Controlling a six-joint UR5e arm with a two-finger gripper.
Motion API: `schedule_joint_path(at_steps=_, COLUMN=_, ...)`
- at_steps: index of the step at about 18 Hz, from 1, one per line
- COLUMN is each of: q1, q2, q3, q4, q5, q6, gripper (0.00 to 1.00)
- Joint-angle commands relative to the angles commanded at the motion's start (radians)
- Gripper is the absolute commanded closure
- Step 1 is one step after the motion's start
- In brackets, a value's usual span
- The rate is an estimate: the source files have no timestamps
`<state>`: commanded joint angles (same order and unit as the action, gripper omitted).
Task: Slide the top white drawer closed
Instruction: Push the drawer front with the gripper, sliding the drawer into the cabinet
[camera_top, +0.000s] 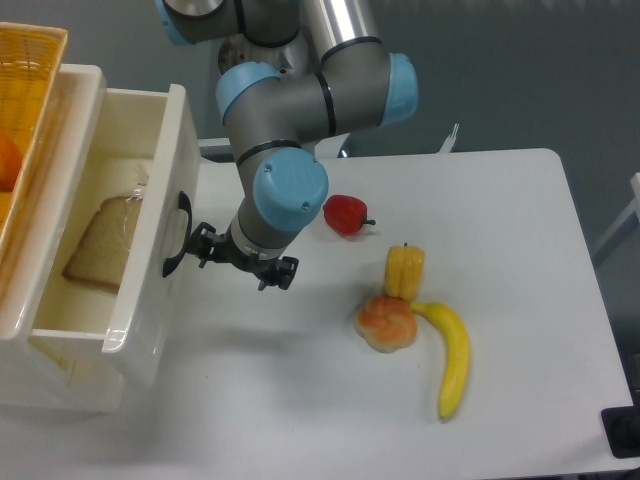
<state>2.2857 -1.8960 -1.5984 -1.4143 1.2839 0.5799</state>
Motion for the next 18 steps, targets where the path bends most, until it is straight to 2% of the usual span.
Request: schedule_joint_path(at_steps=18, q1=-0.064, q2=0.011, q3=-0.002, q4=0.0, q5=-0.028, q6=-0.008, gripper=0.0)
